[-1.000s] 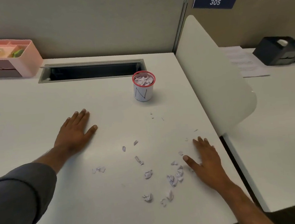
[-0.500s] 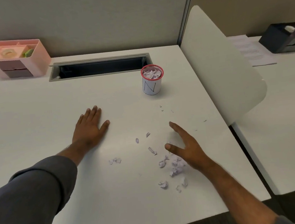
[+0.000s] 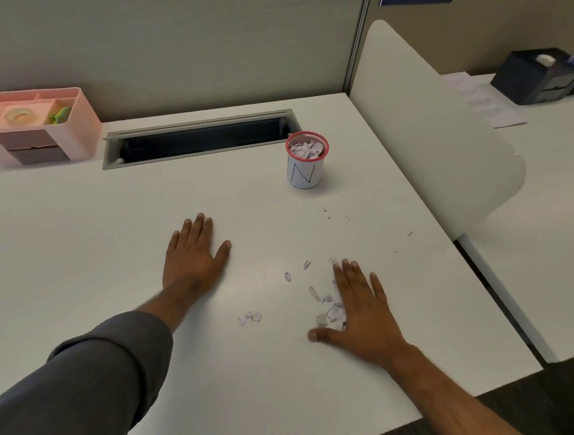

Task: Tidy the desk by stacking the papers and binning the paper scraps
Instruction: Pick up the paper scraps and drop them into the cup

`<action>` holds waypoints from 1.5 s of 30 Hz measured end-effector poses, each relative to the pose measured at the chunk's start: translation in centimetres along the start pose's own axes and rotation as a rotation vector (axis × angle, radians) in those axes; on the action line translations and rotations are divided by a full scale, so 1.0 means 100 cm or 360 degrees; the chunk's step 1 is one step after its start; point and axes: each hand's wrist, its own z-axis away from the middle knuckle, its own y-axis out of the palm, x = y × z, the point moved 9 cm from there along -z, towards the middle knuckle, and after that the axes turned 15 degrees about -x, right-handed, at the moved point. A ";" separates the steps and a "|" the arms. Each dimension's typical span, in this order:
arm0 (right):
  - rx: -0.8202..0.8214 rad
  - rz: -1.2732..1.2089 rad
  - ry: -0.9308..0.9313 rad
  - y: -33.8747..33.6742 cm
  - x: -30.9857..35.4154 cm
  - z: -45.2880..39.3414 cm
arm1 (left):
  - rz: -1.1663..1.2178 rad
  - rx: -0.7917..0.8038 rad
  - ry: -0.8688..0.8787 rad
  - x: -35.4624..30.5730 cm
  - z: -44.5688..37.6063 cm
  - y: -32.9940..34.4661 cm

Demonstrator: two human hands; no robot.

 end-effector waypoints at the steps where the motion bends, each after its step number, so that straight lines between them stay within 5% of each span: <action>1: -0.0021 -0.0002 0.0029 0.002 0.005 -0.010 | 0.0003 -0.0006 0.0004 0.000 0.000 0.000; 7: -0.0206 -0.0128 0.0227 -0.001 0.028 -0.044 | 0.0024 -0.0032 0.0015 0.002 -0.001 0.001; 14: -0.0344 -0.0103 -0.0126 0.023 0.135 -0.024 | 0.0032 -0.0063 0.0029 0.003 -0.001 -0.001; 22: -0.0162 0.0149 0.0166 0.014 0.073 -0.081 | 0.0085 -0.0075 0.0006 0.003 -0.002 -0.001; 31: -0.0142 0.0196 -0.0519 0.006 0.079 -0.009 | 0.0096 -0.0089 -0.0004 0.003 -0.001 -0.002; 37: -0.0205 0.0385 -0.0202 -0.004 0.057 -0.064 | 0.0100 -0.0095 -0.0010 0.003 0.000 -0.003; 45: -0.0804 -0.0245 0.0628 -0.062 -0.068 -0.060 | 0.0107 -0.0107 -0.0030 0.003 0.000 -0.004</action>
